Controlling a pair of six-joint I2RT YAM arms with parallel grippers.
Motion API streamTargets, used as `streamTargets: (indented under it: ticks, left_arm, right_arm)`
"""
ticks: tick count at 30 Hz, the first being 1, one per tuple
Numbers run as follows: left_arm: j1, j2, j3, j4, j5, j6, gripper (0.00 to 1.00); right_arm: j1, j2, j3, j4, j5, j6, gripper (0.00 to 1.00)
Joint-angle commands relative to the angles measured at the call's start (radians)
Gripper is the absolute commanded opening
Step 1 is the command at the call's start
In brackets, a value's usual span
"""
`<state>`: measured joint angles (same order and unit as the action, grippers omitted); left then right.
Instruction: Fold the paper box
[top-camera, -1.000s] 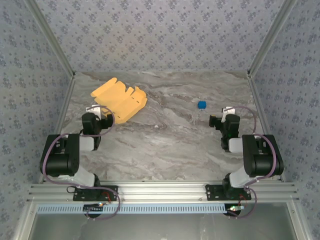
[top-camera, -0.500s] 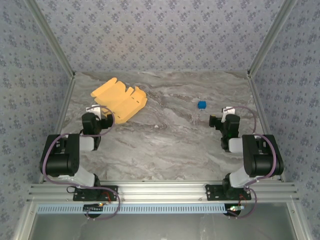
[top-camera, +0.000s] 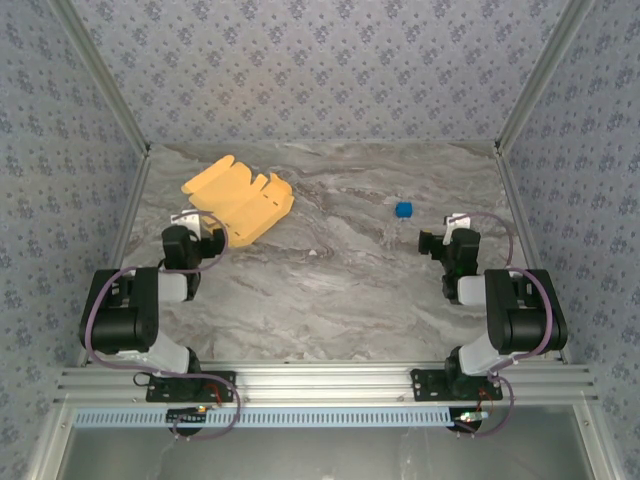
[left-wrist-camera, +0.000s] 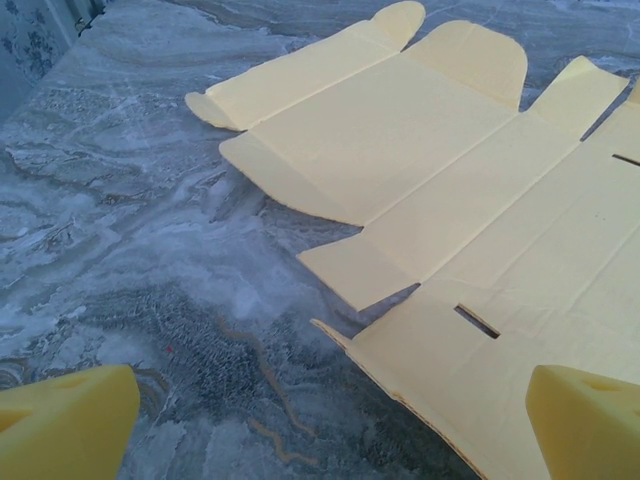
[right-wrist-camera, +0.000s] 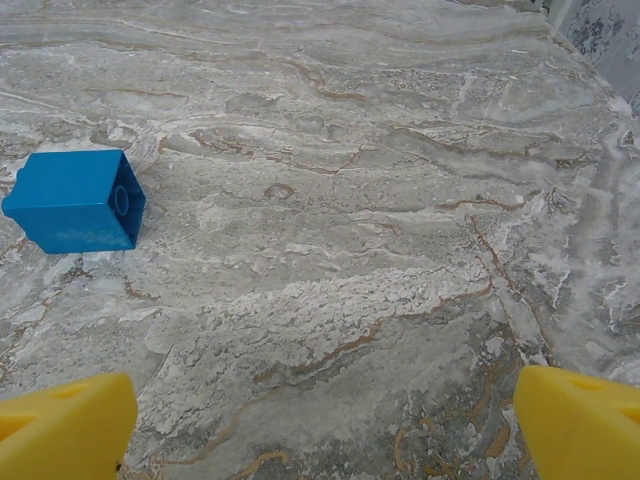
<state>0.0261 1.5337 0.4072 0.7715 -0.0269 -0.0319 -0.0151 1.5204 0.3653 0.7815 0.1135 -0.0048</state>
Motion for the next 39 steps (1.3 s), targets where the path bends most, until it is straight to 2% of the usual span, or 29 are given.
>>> streamTargets:
  ticks: [1,4,6,7,8,9,12,15,18,21,24,28,31,35,39]
  left_arm:
    - [0.005,-0.090,0.033,-0.081,-0.067,-0.034,0.99]
    - [0.005,-0.218,0.051,-0.225,-0.198,-0.098,0.99]
    - [0.009,-0.311,0.066,-0.352,-0.276,-0.210,0.99]
    - [0.011,-0.351,0.077,-0.416,-0.279,-0.260,0.99]
    - [0.011,-0.390,0.091,-0.483,-0.245,-0.313,0.99]
    - [0.011,-0.420,0.104,-0.534,-0.164,-0.353,0.99]
    - [-0.024,-0.430,0.126,-0.569,0.068,-0.408,0.99]
    - [-0.130,-0.351,0.215,-0.674,0.144,-0.349,0.97]
    - [-0.248,-0.217,0.344,-0.805,0.133,-0.286,0.92]
    - [-0.338,-0.100,0.444,-0.900,0.110,-0.258,0.92]
    - [-0.397,0.014,0.550,-1.013,0.038,-0.199,0.91]
    - [-0.425,0.170,0.697,-1.166,-0.050,-0.132,0.85]
    - [-0.429,0.238,0.756,-1.216,-0.127,-0.110,0.84]
    - [-0.437,0.306,0.818,-1.268,-0.165,-0.074,0.81]
    - [-0.445,0.350,0.859,-1.306,-0.229,-0.050,0.69]
  right_arm:
    - [0.002,-0.077,0.059,-0.108,0.074,0.019,0.99]
    - [0.001,-0.211,0.103,-0.272,0.166,0.063,0.99]
    - [-0.011,-0.322,0.093,-0.332,0.215,0.154,0.99]
    - [-0.020,-0.371,0.101,-0.386,0.229,0.203,0.99]
    - [-0.027,-0.427,0.121,-0.466,0.251,0.284,0.99]
    - [-0.027,-0.469,0.148,-0.555,0.249,0.342,0.99]
    - [0.005,-0.536,0.203,-0.677,0.059,0.398,0.98]
    - [0.133,-0.515,0.251,-0.756,-0.008,0.399,0.97]
    - [0.274,-0.459,0.307,-0.843,0.038,0.375,0.97]
    - [0.349,-0.412,0.336,-0.870,0.063,0.375,0.97]
    - [0.379,-0.378,0.348,-0.865,0.062,0.387,0.98]
    - [0.392,-0.332,0.375,-0.874,0.057,0.393,0.98]
    - [0.392,-0.305,0.388,-0.876,0.044,0.398,0.98]
    - [0.396,-0.272,0.393,-0.870,0.030,0.412,0.99]
    - [0.401,-0.242,0.402,-0.872,0.016,0.423,0.99]
